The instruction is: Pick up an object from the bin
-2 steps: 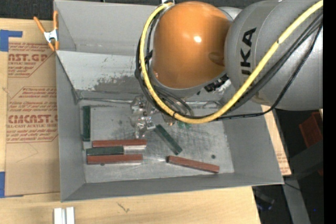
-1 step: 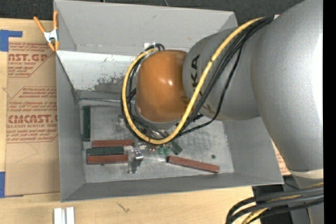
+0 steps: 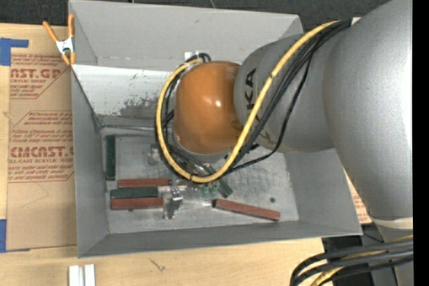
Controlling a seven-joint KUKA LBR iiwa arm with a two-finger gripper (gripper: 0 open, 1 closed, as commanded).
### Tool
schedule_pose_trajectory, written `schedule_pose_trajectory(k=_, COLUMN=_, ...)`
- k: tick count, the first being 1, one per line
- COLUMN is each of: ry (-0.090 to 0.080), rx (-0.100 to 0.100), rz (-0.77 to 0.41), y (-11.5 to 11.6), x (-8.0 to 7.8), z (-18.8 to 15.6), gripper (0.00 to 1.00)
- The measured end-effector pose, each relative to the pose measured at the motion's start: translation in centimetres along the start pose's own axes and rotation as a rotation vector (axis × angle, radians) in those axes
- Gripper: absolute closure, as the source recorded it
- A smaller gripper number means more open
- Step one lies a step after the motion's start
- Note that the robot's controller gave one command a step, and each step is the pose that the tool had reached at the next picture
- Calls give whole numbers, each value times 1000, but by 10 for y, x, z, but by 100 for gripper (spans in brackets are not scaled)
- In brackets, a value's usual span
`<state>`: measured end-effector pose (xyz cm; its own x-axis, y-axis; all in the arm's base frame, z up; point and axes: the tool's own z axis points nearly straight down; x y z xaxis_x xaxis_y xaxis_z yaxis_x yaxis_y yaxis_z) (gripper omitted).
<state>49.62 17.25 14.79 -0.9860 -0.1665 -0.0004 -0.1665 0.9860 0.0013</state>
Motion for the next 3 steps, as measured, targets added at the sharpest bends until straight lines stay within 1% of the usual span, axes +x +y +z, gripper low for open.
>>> schedule_pose_trajectory(k=1, ry=7, rx=-1, rz=132, y=-11, x=-25, z=76, gripper=100)
schedule_pose_trajectory(k=2, ry=6, rx=-1, rz=133, y=-11, x=-25, z=76, gripper=100)
schedule_pose_trajectory(k=3, ry=-1, rx=1, rz=173, y=-37, x=-32, z=-62, gripper=100)
